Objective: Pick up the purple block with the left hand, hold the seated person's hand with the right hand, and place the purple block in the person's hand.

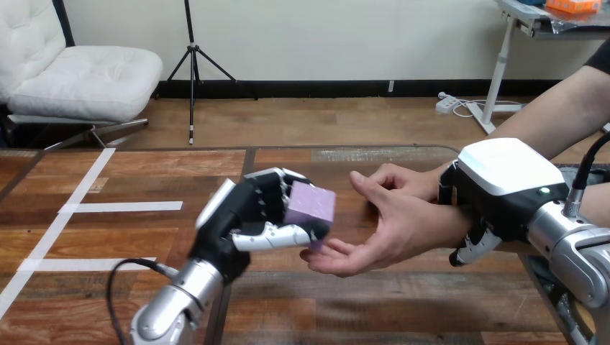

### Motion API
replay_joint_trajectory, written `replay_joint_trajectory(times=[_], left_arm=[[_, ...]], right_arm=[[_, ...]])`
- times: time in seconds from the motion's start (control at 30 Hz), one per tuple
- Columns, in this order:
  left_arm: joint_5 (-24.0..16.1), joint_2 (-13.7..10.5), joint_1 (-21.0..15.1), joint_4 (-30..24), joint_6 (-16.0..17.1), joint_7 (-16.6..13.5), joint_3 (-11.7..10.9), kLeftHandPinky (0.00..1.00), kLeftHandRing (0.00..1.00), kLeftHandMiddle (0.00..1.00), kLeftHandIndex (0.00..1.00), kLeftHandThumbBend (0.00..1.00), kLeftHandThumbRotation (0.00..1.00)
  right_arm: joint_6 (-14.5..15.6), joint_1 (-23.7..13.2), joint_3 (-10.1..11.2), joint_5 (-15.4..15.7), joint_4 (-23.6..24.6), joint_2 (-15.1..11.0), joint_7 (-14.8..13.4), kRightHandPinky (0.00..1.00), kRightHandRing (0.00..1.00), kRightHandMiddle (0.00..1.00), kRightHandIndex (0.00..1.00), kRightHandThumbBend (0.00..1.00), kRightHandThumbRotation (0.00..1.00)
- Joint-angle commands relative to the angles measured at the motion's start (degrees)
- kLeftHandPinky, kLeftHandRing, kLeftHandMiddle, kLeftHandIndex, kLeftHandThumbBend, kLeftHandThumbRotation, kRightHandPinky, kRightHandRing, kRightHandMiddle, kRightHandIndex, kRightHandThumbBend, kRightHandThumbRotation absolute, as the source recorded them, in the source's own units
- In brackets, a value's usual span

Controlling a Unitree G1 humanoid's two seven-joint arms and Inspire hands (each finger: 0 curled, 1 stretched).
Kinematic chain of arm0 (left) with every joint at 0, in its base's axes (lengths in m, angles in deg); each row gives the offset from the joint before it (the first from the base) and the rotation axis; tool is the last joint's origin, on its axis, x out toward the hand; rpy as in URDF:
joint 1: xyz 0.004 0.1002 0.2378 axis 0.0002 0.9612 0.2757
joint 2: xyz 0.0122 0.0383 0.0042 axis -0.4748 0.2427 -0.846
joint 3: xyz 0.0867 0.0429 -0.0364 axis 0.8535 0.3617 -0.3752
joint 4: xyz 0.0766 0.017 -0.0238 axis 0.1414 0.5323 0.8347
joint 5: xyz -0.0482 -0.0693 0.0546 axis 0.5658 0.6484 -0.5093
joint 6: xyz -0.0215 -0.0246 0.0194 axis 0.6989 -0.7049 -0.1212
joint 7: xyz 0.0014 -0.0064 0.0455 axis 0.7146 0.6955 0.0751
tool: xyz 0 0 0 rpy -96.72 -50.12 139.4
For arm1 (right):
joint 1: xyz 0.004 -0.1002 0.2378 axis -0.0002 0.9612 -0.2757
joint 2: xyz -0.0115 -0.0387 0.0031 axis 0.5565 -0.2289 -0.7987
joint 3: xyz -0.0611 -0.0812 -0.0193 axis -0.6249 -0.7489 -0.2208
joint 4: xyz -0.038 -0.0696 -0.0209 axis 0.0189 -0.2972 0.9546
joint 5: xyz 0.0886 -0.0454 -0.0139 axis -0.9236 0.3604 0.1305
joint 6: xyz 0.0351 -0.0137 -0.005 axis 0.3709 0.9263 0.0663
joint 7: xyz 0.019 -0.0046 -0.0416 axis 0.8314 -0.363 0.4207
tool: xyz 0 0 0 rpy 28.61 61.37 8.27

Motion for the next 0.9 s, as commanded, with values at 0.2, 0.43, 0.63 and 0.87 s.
replay_joint_trajectory(times=[0.2,0.43,0.63,0.87], left_arm=[[-1.86,3.24,-3.84,-3.02,-0.58,0.9,2.25,0.36,0.41,0.49,0.5,0.86,0.1],[-2.29,4.55,-4.15,-3.13,-1.46,0.9,2.97,0.36,0.41,0.49,0.5,0.87,0.11],[-3.01,5.24,-4.39,-3.19,-1.83,1.0,3.26,0.35,0.41,0.49,0.5,0.87,0.12],[-3.53,5.79,-4.38,-3.52,-2.47,1.03,3.54,0.35,0.41,0.49,0.5,0.87,0.13]], right_arm=[[0.86,-1.62,2.33,0.3,3.56,-0.45,-0.98,0.32,0.41,0.48,0.51,0.86,0.0],[-4.27,-6.95,0.11,-0.29,-11.66,0.08,-8.6,0.24,0.33,0.41,0.46,0.84,0.0],[-3.06,-4.53,0.84,0.37,-4.43,-0.48,-6.4,0.19,0.29,0.37,0.43,0.85,0.0],[-1.83,-3.27,1.41,0.4,0.51,-0.14,-4.33,0.23,0.33,0.41,0.47,0.86,0.0]])
